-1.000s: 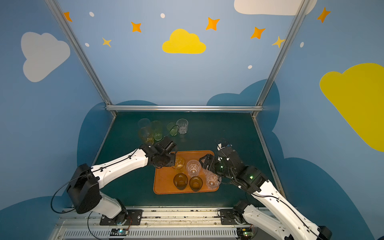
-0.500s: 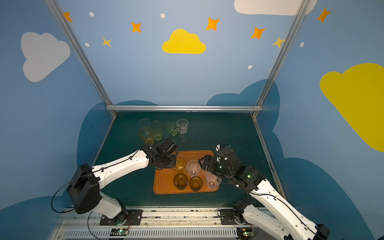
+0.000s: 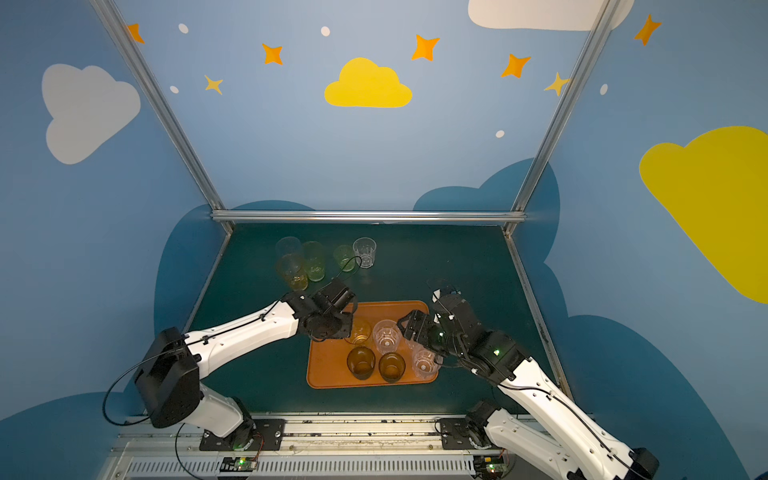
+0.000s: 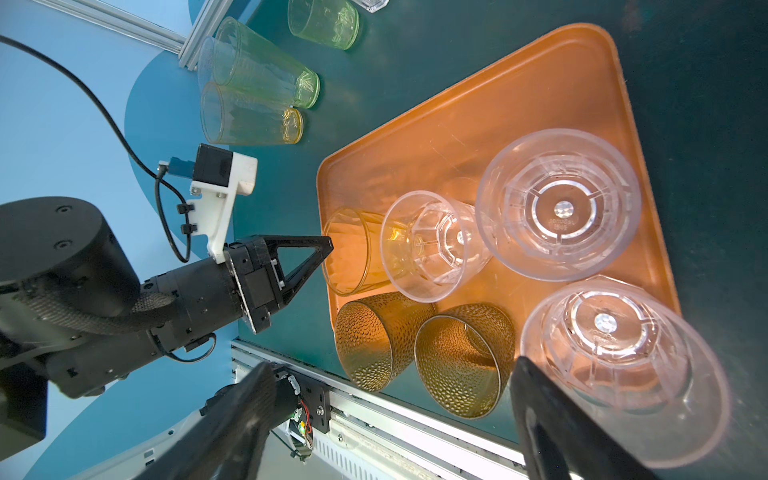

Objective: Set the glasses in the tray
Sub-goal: 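Lower the amber glass onto the tray's far corner beside the clear glasses, then open the left gripper and release the amber glass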

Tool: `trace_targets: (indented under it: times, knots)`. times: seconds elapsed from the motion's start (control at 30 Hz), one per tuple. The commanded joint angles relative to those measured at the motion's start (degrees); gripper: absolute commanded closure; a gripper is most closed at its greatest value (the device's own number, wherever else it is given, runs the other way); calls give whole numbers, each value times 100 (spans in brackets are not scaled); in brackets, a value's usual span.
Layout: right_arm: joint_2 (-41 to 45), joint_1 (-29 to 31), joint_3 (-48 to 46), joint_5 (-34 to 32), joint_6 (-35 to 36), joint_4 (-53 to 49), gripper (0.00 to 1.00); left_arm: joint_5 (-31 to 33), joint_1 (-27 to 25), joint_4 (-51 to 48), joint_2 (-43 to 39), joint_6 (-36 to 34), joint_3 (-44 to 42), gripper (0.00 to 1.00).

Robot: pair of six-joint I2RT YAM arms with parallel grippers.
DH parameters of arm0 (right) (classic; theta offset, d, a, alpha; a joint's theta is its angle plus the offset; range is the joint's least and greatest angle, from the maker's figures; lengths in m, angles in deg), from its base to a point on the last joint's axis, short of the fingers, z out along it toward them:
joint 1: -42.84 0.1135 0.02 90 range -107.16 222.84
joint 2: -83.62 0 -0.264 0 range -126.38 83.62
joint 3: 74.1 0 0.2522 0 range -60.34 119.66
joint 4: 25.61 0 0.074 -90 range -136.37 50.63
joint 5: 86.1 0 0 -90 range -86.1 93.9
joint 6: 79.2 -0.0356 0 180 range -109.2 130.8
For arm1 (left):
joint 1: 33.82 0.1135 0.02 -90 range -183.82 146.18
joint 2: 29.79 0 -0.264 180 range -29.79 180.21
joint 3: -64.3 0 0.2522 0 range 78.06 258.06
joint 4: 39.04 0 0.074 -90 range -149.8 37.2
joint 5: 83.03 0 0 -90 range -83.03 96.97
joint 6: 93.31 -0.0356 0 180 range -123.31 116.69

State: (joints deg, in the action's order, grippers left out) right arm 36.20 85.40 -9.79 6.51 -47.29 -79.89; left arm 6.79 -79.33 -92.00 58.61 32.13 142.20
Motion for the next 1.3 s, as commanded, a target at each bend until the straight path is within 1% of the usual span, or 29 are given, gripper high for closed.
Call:
trace_targets:
  times: [0.0, 0.13, 0.3, 0.33, 0.4, 0.47, 0.53, 0.6, 0.73, 0.87, 1.0, 1.1, 1.27]
  knots:
    - [-35, -35, -41, 20, 7, 35, 12, -8, -28, -26, -55, 54, -33, 96]
    - [-65, -47, -45, 54, 8, 27, 12, -17, -29, -43, -72, 41, 7, 94]
    - [-75, -65, -53, 132, -18, 35, 12, 23, -31, -70, -171, 16, 24, 84]
    - [-69, -75, -51, 134, -13, 35, 12, 42, -28, -75, -202, 24, 18, 80]
    - [-67, -81, -62, 135, -24, 34, 12, 87, -31, -87, -250, 35, 10, 75]
    - [-61, -84, -70, 151, -37, 34, 12, 121, -27, -105, -298, 30, 17, 73]
    - [-66, -90, -71, 160, -36, 30, 12, 171, -31, -131, -353, 24, 28, 68]
    - [-82, -91, -78, 174, -36, 33, 13, 242, -27, -173, -401, 8, 37, 66]
    - [-125, -109, -97, 252, -11, 86, 12, 491, -12, -325, -454, -55, 136, 65]
    - [-145, -127, -145, 352, -1, 177, 12, 739, 6, -439, -511, -129, 264, 56]
    - [-64, -143, -373, 575, -69, 543, 12, 1008, 37, -340, -696, -169, 225, 47]
    - [67, -171, -622, 778, -176, 873, 12, 1209, 116, -78, -907, -196, 130, 38]
    - [341, -200, -785, 709, -269, 818, 12, 1273, 236, 659, -1222, -290, -109, 9]
